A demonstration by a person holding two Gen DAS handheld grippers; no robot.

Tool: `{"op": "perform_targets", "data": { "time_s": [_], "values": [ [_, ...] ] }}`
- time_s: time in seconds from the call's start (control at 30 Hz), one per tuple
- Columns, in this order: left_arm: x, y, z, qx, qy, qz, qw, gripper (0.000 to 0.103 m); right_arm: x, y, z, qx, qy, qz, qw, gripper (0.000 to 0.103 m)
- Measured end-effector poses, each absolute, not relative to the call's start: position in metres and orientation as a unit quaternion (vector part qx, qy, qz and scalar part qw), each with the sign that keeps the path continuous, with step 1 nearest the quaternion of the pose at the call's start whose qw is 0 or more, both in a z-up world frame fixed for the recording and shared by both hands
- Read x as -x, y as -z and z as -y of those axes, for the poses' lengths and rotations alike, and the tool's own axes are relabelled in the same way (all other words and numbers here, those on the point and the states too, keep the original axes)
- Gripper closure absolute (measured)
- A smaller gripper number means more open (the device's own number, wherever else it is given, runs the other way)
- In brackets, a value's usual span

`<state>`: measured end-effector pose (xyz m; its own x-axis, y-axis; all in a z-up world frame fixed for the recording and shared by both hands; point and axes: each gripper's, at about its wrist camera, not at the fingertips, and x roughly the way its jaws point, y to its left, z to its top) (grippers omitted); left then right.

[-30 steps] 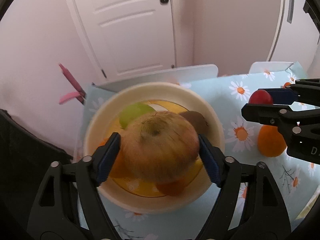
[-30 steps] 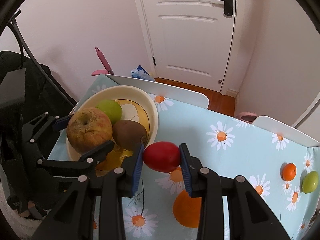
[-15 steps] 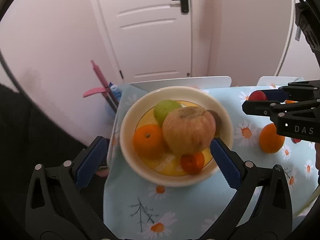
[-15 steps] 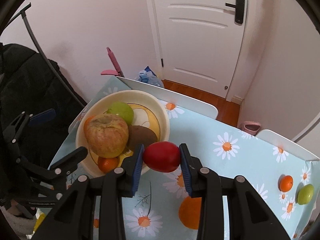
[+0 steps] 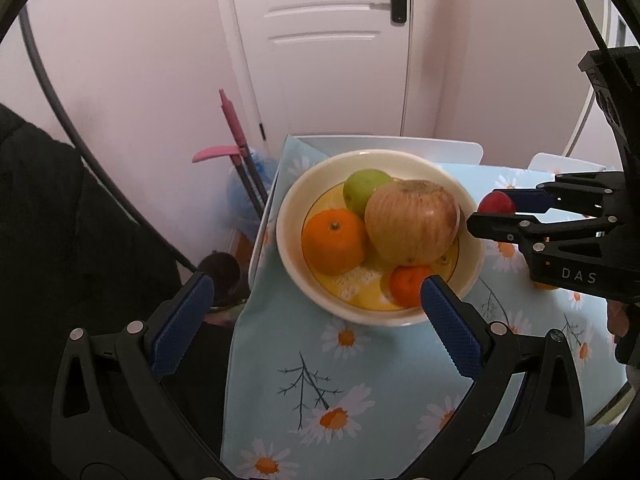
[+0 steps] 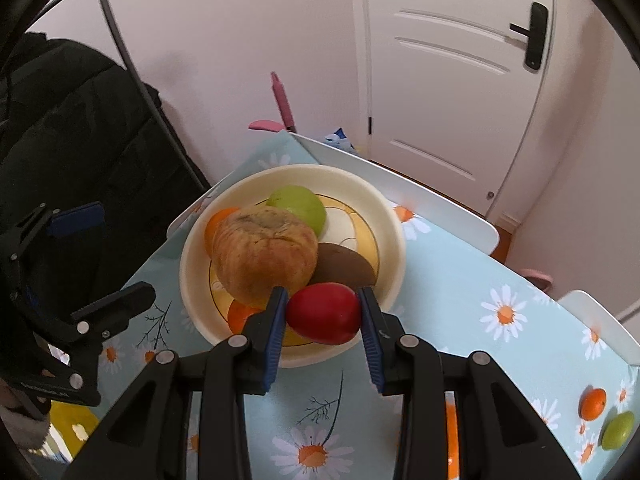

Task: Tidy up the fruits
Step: 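Lower the red fruit with the right tool into the bowl and release, then move the left tool to the small red tomato while the right tool approaches the green apple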

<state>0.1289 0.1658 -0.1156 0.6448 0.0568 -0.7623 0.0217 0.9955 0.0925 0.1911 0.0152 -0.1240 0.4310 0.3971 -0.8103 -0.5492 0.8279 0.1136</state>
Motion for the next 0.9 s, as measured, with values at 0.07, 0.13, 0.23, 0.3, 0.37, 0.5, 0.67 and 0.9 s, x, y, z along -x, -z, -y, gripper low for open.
{"op": "perform_targets", "data": {
  "time_s": [0.07, 0.13, 0.23, 0.3, 0.37, 0.5, 0.67, 0.9],
  "values": [
    [-0.127, 0.117, -0.167, -0.047, -0.010, -0.422, 0.905, 0.000, -0.190, 0.128, -0.016, 0.088, -0.285, -0.450, 0.841, 0.070],
    [-0.126, 0.120, -0.167, -0.047, -0.011, -0.423, 0.905, 0.000, -0.190, 0.131, -0.015, 0.089, -0.289, -0.448, 0.841, 0.070],
    [-0.124, 0.122, -0.167, -0.044, -0.012, -0.425, 0.904, 0.000, -0.189, 0.137, -0.014, 0.092, -0.300, -0.443, 0.839, 0.070],
    [-0.124, 0.123, -0.166, -0.046, -0.012, -0.426, 0.903, 0.000, -0.187, 0.140, -0.015, 0.099, -0.308, -0.438, 0.839, 0.070],
    [-0.123, 0.124, -0.165, -0.048, -0.009, -0.428, 0.902, 0.000, -0.184, 0.142, -0.017, 0.109, -0.313, -0.434, 0.838, 0.070],
    [-0.120, 0.121, -0.163, -0.055, -0.004, -0.427, 0.903, 0.000, -0.178, 0.141, -0.016, 0.111, -0.319, -0.433, 0.836, 0.032],
    [-0.116, 0.111, -0.161, -0.053, -0.006, -0.416, 0.908, 0.000, -0.172, 0.132, -0.008, 0.099, -0.303, -0.430, 0.845, 0.013],
    [-0.109, 0.091, -0.152, -0.063, 0.000, -0.399, 0.915, 0.000, -0.163, 0.120, 0.005, 0.083, -0.286, -0.428, 0.853, 0.001]
  ]
}}
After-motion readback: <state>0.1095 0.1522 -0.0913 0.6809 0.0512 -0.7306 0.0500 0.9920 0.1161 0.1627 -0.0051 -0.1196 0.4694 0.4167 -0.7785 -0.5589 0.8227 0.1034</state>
